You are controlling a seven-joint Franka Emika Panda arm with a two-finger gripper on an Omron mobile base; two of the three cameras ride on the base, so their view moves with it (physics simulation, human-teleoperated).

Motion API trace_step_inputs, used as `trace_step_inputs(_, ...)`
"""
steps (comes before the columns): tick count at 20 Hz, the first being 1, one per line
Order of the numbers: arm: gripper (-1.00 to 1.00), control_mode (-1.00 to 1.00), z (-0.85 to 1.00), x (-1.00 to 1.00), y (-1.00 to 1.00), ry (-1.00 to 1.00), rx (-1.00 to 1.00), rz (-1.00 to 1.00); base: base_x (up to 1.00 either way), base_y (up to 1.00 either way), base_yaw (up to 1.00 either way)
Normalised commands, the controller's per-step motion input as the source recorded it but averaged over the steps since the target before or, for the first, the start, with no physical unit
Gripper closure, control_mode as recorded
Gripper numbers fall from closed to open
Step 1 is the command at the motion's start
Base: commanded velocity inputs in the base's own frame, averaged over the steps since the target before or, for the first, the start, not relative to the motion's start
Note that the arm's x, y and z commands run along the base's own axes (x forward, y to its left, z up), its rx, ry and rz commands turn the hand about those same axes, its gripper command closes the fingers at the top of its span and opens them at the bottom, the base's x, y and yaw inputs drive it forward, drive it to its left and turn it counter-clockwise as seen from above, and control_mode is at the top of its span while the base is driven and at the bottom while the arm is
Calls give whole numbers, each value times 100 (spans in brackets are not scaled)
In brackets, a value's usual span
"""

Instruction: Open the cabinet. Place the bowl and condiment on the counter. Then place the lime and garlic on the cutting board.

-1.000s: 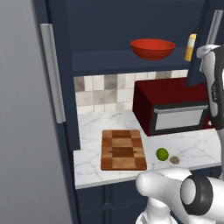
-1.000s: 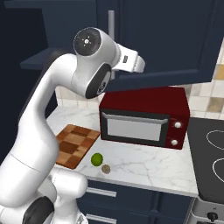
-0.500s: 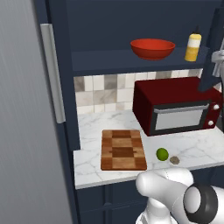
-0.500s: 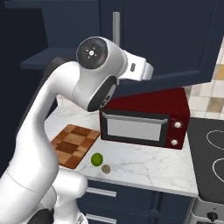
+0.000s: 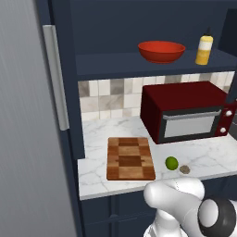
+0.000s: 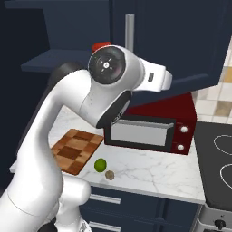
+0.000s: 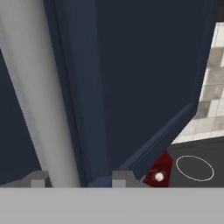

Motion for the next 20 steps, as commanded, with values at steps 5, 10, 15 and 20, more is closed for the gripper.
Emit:
trace_step_inputs(5, 100, -100, 0, -30, -100, 0, 0, 0, 0, 0, 0)
trace_step_inputs(10, 100, -100, -5, -23, -74, 0, 0, 0, 0, 0, 0)
trace_step_inputs(15, -100, -100, -1, -67, -5, -1, 0, -7, 0, 0, 0)
trace_step_inputs(20, -100, -100, 0, -100, 42, -7, 0, -10, 0, 0, 0)
